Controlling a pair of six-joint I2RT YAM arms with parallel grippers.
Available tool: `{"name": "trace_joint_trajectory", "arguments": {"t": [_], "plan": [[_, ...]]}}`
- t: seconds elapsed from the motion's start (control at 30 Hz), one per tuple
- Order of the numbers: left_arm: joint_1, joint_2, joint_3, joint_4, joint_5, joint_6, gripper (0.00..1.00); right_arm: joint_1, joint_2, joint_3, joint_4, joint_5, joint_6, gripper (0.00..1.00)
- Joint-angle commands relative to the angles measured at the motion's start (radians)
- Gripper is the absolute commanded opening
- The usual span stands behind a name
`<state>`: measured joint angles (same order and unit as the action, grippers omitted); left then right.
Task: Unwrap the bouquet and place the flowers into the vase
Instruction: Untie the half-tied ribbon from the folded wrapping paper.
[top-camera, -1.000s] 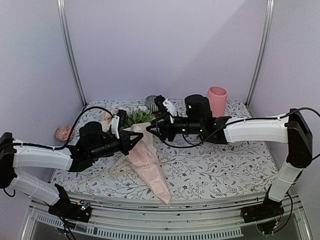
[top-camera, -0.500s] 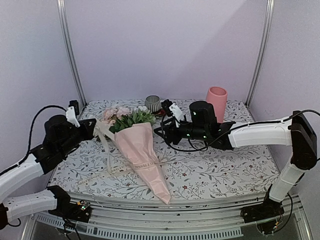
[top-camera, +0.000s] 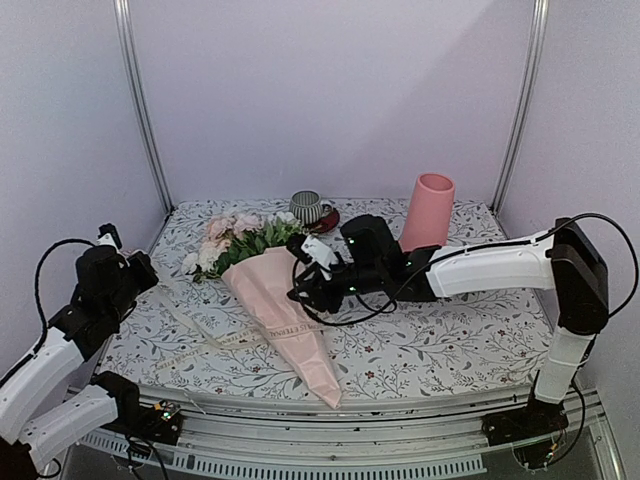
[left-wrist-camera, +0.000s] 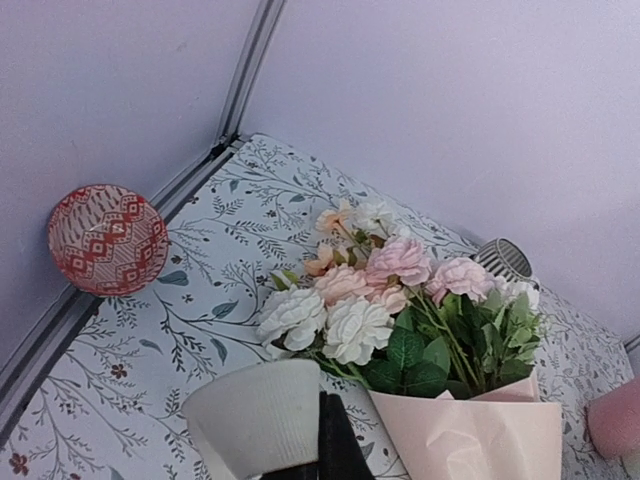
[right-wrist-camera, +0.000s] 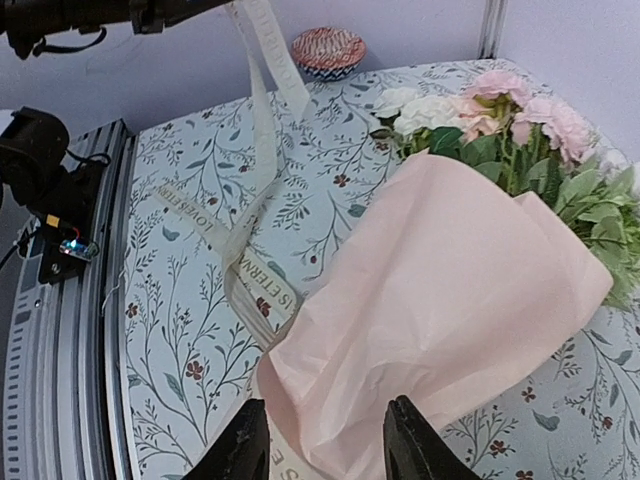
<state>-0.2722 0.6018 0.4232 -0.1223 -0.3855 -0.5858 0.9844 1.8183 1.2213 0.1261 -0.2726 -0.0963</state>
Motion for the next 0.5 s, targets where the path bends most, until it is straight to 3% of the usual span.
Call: {"name": "trace_joint_trajectory", "arguments": {"t": [0.0, 0.47], "plan": [[0.049, -0.011, -0.016, -0.023, -0.007, -0.037, 0.0, 0.051, 0.074, 0.104, -0.156, 0.016, -0.104, 0.42], [0.059, -0.07, -0.062, -0.012, 0.037, -0.032, 0.0, 0.116, 0.272, 0.336, -0.403, 0.101, -0.223, 0.49]]}}
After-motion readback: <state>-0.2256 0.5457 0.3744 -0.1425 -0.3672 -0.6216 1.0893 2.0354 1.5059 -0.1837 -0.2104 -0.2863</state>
